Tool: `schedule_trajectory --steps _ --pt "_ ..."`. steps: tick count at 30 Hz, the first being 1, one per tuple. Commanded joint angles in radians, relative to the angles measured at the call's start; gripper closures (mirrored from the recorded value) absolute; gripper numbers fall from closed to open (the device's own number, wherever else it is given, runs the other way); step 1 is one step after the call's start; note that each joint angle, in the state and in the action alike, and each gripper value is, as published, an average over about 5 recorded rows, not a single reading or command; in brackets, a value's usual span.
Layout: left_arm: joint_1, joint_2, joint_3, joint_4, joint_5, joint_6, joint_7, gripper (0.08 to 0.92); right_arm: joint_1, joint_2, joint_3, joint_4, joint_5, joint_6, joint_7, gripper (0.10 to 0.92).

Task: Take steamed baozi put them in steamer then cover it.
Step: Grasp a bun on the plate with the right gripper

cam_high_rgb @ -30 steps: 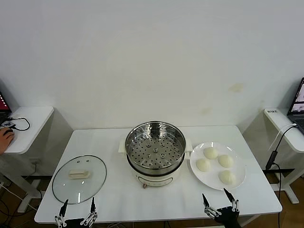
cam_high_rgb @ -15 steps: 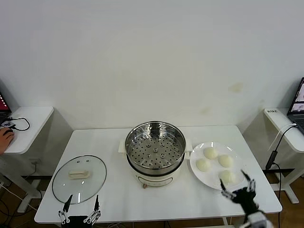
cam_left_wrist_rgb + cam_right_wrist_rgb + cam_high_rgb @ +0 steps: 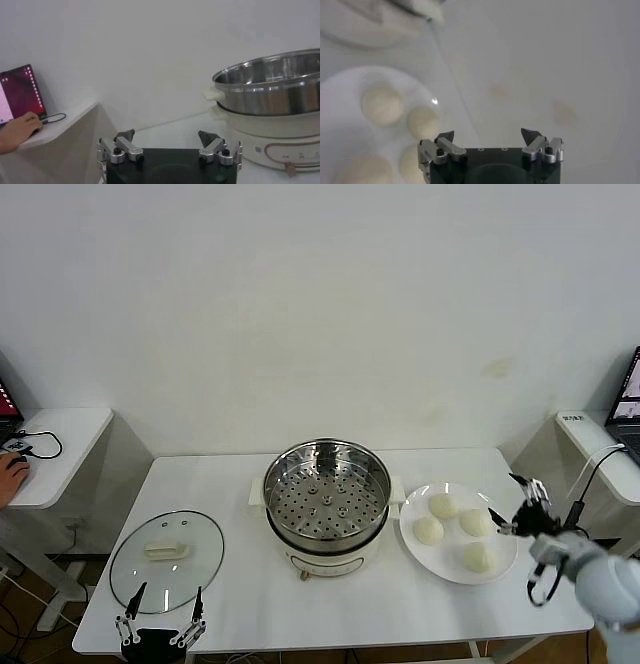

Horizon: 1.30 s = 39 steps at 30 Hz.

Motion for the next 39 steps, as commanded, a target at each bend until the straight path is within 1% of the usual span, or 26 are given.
schedule_trajectory --steps 1,4,8,15,22,29,39 --pt "-0.003 0.001 -0.029 -0.005 0.023 0.0 0.022 0.177 0.556 -0.236 -0.434 -0.297 -0.022 0.027 -0.372 0.203" --pt "-0.008 0.002 -0.039 -0.006 0.022 0.0 0.025 0.177 0.741 -0.223 -0.649 -0.377 0.041 0.02 -0.448 0.203" --pt "-0.016 0.003 -0.055 -0.007 0.017 0.001 0.029 0.177 0.948 -0.16 -0.892 -0.477 0.074 0.031 -0.528 0.203" --pt "-0.029 0.001 -0.077 -0.001 0.009 0.002 0.032 0.177 1.079 -0.041 -1.104 -0.587 0.07 0.07 -0.628 0.202" --pt "-0.034 0.001 -0.099 0.003 0.003 0.002 0.037 0.177 1.079 0.035 -1.154 -0.672 0.036 0.075 -0.617 0.203" --pt "-0.036 0.003 -0.117 0.008 0.005 -0.003 0.044 0.177 1.053 0.095 -1.137 -0.753 -0.025 0.074 -0.578 0.203" --pt "-0.038 0.003 -0.126 0.014 0.013 -0.013 0.05 0.177 1.046 0.171 -1.109 -0.854 -0.064 0.082 -0.528 0.202"
